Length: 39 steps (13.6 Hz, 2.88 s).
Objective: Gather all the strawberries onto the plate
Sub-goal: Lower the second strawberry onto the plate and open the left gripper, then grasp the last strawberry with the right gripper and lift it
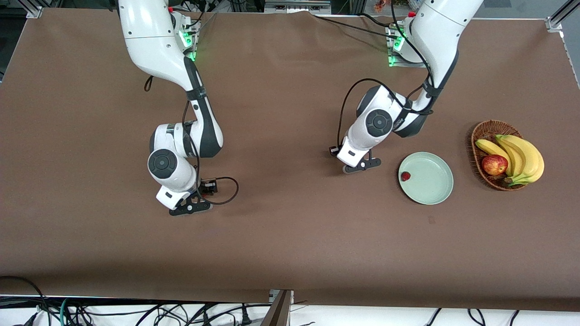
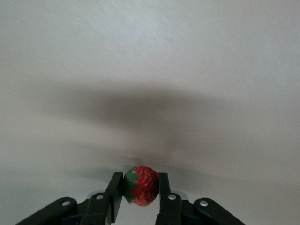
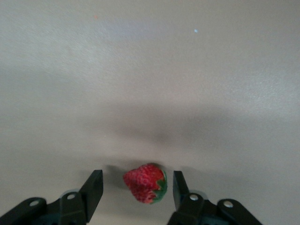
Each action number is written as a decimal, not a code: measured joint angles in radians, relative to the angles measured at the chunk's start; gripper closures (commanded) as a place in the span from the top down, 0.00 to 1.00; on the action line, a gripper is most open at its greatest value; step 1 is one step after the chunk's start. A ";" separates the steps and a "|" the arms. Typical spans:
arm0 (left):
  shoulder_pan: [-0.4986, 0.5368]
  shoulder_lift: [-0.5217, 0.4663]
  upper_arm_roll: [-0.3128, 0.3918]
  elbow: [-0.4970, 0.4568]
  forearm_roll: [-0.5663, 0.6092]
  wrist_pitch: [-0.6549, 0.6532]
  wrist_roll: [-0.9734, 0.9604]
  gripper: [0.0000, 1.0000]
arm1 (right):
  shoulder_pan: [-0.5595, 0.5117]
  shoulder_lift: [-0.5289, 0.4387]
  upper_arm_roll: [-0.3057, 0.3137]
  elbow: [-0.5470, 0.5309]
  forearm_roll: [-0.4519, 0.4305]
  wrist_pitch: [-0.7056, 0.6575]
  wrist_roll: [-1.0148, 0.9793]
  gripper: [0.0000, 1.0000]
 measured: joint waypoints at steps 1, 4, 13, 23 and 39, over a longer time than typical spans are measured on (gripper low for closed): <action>0.020 -0.010 0.001 0.028 0.004 -0.069 0.020 0.04 | -0.006 0.008 0.001 0.000 0.000 0.003 0.000 0.69; 0.108 -0.035 0.004 0.132 0.007 -0.271 0.177 0.06 | -0.034 0.022 0.002 0.001 0.007 0.006 -0.015 0.57; 0.327 -0.033 0.016 0.196 0.329 -0.379 0.907 0.53 | -0.044 0.013 0.017 0.003 0.038 0.003 -0.020 0.22; 0.341 -0.011 0.015 0.197 0.342 -0.380 0.992 1.00 | 0.107 0.012 0.165 0.142 0.051 0.003 0.578 0.22; 0.283 -0.009 -0.002 0.237 0.026 -0.442 0.607 1.00 | 0.307 0.043 0.102 0.246 0.051 0.007 0.987 1.00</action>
